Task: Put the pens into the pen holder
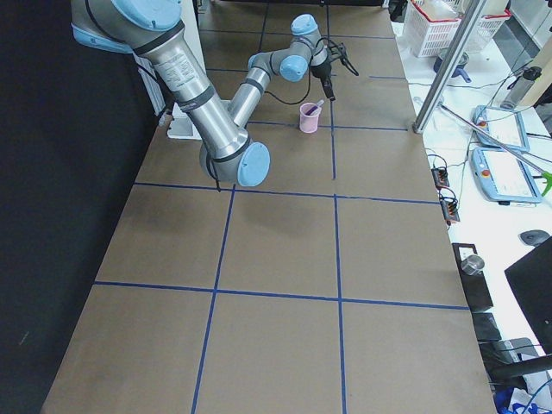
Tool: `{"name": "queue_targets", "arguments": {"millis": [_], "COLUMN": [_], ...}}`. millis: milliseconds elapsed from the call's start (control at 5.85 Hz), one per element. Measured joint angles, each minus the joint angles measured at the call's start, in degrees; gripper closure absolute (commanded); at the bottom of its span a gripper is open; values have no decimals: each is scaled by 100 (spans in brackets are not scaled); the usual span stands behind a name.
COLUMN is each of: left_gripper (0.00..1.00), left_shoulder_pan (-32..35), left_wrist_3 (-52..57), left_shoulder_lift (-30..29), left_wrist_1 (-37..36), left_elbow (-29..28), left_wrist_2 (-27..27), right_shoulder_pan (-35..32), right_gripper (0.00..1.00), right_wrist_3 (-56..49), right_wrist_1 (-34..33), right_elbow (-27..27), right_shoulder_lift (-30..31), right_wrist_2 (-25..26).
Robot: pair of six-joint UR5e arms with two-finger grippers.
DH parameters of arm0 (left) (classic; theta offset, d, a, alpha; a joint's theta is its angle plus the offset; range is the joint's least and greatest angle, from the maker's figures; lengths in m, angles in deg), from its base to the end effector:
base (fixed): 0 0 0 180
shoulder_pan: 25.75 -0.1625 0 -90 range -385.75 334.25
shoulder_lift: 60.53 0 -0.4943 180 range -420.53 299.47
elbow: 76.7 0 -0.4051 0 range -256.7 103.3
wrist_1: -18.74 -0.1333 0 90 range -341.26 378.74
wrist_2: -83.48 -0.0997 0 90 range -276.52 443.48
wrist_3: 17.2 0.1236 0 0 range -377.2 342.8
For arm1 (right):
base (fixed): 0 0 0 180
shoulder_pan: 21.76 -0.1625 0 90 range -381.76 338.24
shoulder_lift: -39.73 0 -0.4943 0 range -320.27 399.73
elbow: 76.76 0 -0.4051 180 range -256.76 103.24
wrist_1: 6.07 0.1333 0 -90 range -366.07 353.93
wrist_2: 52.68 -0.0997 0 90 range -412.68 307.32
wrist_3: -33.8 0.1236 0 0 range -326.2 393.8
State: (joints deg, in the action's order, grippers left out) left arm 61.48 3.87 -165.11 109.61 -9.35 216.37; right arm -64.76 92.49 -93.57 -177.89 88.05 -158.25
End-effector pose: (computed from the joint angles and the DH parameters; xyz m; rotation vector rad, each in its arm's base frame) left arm -0.0195 -0.6147 0.8001 0.0007 0.7611 0.3489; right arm -0.4643 -0.5699 0.1947 0.3796 -0.9150 0.0559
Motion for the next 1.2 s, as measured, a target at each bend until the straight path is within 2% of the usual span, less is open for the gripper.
{"name": "queue_targets", "arguments": {"millis": [171,342,513,855,1197], "left_gripper": [0,0,0,0,0], "left_shoulder_pan": [-1,11,24,67,91], "left_wrist_3": [-4,-19,-83,-225,-260], "left_shoulder_lift": [0,6,24,292,1119], "left_wrist_1": [-18,-27,-46,-452,-610], "left_elbow": [-2,5,53,652,1549], "left_wrist_2": [0,2,4,-2,-6], "right_shoulder_pan": [-730,-1402,-2036,-3045,-3892], "right_gripper": [0,0,0,0,0], "right_wrist_3": [-587,-1518,-2668,-4952,-6827], "right_wrist_1": [-288,-465,-671,-1104,-1178], "right_elbow": [-8,46,189,799,1661], "right_shoulder_lift": [282,724,1145,1627,1896], "right_wrist_2": [-1064,-1762,-2217,-2496,-2727]}}
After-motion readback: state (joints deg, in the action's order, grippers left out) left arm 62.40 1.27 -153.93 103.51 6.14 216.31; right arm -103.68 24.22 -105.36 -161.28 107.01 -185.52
